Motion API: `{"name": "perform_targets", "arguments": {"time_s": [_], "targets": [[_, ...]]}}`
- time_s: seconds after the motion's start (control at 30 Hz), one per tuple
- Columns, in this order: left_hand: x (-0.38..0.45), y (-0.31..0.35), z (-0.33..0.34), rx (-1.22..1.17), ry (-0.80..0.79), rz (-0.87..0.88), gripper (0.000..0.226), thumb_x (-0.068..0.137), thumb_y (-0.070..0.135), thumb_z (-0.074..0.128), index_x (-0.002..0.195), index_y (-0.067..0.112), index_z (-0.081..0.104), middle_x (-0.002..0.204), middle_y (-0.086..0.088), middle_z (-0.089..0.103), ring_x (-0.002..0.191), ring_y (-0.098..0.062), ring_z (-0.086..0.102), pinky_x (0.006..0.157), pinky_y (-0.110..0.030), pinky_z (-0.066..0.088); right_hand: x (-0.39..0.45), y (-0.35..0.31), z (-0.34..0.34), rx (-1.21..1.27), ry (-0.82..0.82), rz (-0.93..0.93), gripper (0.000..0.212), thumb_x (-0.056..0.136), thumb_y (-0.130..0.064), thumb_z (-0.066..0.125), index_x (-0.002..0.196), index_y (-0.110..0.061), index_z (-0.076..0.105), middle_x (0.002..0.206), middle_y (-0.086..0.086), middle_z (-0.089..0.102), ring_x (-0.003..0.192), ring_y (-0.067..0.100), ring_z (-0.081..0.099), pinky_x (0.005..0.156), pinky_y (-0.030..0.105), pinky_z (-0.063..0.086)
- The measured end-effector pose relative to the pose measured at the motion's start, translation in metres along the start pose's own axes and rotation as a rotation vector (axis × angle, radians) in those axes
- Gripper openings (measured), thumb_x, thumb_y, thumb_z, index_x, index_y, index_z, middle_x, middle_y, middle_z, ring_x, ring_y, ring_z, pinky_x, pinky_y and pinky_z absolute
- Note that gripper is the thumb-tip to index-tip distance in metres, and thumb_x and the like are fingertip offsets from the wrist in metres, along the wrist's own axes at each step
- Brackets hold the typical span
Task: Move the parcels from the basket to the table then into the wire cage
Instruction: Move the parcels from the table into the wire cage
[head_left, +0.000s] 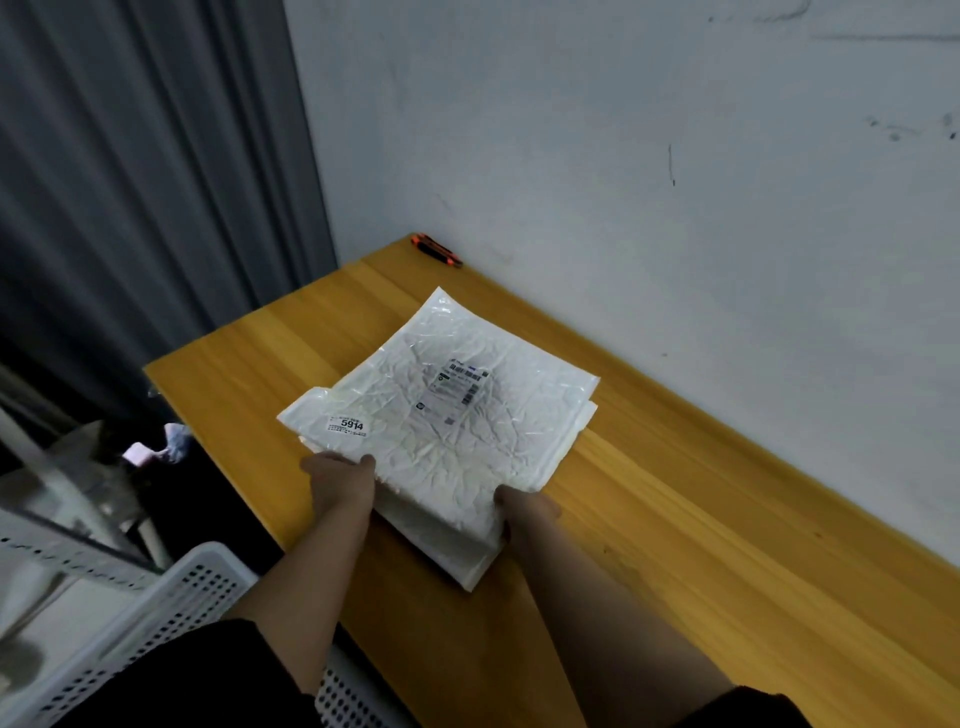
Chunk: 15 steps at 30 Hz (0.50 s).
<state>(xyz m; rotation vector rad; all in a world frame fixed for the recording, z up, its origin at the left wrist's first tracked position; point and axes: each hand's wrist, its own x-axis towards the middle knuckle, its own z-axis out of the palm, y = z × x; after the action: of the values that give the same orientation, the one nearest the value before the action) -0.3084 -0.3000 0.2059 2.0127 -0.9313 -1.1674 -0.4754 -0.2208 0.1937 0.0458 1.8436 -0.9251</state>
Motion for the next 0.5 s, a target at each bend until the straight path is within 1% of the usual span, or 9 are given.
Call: {"name": "perform_targets", "arguments": {"time_s": [0.03,0.1,0.13,0.2,0.27,0.33,0.4,0.47,0.5], "targets": [[-0.004,0.004,0.001,-0.080,0.007,-0.027,0.046,0.085,0.008,0.067,0.118,0.003,0.036,0.120,-0.020,0.054,0.106,-0.038,0.056,0.076,-0.037,0.044,-0.002,-0.002,-0.004,0.017,-0.006,0.008,0.065,0.080,-0.019,0.067,0.136,0.001,0.041,0.124,0.013,0.053,0.096,0.028,0.052,0.085,0.039,0.050],[-0.008,0.008,0.004,-0.195,-0.033,-0.075,0.060,0.084,0.007,0.067,0.129,0.001,0.029,0.124,-0.017,0.051,0.109,-0.037,0.055,0.075,-0.035,0.045,-0.008,-0.005,-0.014,0.079,-0.001,0.025,0.048,0.085,-0.014,0.061,0.128,-0.002,0.046,0.111,0.014,0.052,0.085,0.028,0.050,0.065,0.035,0.045],[-0.012,0.012,0.004,-0.223,-0.075,-0.078,0.060,0.084,0.007,0.066,0.133,0.002,0.031,0.125,-0.015,0.053,0.107,-0.036,0.056,0.072,-0.035,0.046,-0.011,-0.007,-0.022,0.086,0.004,-0.003,0.039,0.085,-0.013,0.059,0.122,0.000,0.051,0.106,0.014,0.054,0.082,0.029,0.051,0.063,0.034,0.043],[-0.023,0.016,0.006,-0.220,-0.165,-0.034,0.047,0.086,0.006,0.058,0.130,0.004,0.042,0.121,-0.015,0.057,0.097,-0.034,0.059,0.063,-0.032,0.046,-0.016,-0.007,-0.040,0.037,0.044,-0.107,0.031,0.086,-0.022,0.061,0.111,-0.003,0.057,0.104,0.014,0.060,0.085,0.031,0.058,0.070,0.036,0.048],[-0.041,0.021,0.009,-0.197,-0.258,0.023,0.039,0.089,0.004,0.054,0.127,0.006,0.045,0.113,-0.013,0.058,0.084,-0.026,0.058,0.058,-0.029,0.045,-0.015,-0.006,-0.060,0.060,0.077,-0.208,0.037,0.087,-0.028,0.065,0.116,-0.005,0.057,0.112,0.014,0.062,0.097,0.034,0.062,0.080,0.039,0.052],[-0.064,0.024,0.012,-0.173,-0.357,0.072,0.037,0.090,0.003,0.052,0.126,0.009,0.045,0.109,-0.011,0.057,0.074,-0.019,0.056,0.057,-0.028,0.045,-0.020,-0.006,-0.082,0.177,0.006,-0.307,0.038,0.088,-0.014,0.067,0.123,-0.006,0.053,0.118,0.012,0.061,0.106,0.034,0.060,0.085,0.040,0.051],[-0.083,0.025,0.018,-0.160,-0.452,0.089,0.036,0.091,0.005,0.052,0.126,0.010,0.044,0.109,-0.013,0.058,0.074,-0.019,0.059,0.058,-0.030,0.049,-0.032,-0.006,-0.105,0.143,0.018,-0.419,0.034,0.089,-0.002,0.061,0.120,-0.012,0.052,0.119,0.009,0.061,0.104,0.031,0.060,0.087,0.043,0.052],[-0.098,0.027,0.026,-0.187,-0.505,0.068,0.037,0.092,0.013,0.053,0.128,0.013,0.042,0.112,-0.014,0.059,0.081,-0.024,0.063,0.066,-0.036,0.055,-0.041,-0.001,-0.134,0.085,0.113,-0.524,0.032,0.088,-0.002,0.057,0.117,-0.016,0.053,0.116,0.010,0.065,0.100,0.029,0.063,0.088,0.046,0.054],[-0.103,0.028,0.031,-0.196,-0.498,0.061,0.039,0.092,0.019,0.054,0.129,0.014,0.042,0.113,-0.014,0.059,0.087,-0.028,0.064,0.072,-0.042,0.057,-0.048,0.003,-0.150,0.059,0.158,-0.558,0.033,0.088,-0.004,0.056,0.118,-0.017,0.054,0.114,0.009,0.066,0.098,0.028,0.064,0.087,0.045,0.054]]}}
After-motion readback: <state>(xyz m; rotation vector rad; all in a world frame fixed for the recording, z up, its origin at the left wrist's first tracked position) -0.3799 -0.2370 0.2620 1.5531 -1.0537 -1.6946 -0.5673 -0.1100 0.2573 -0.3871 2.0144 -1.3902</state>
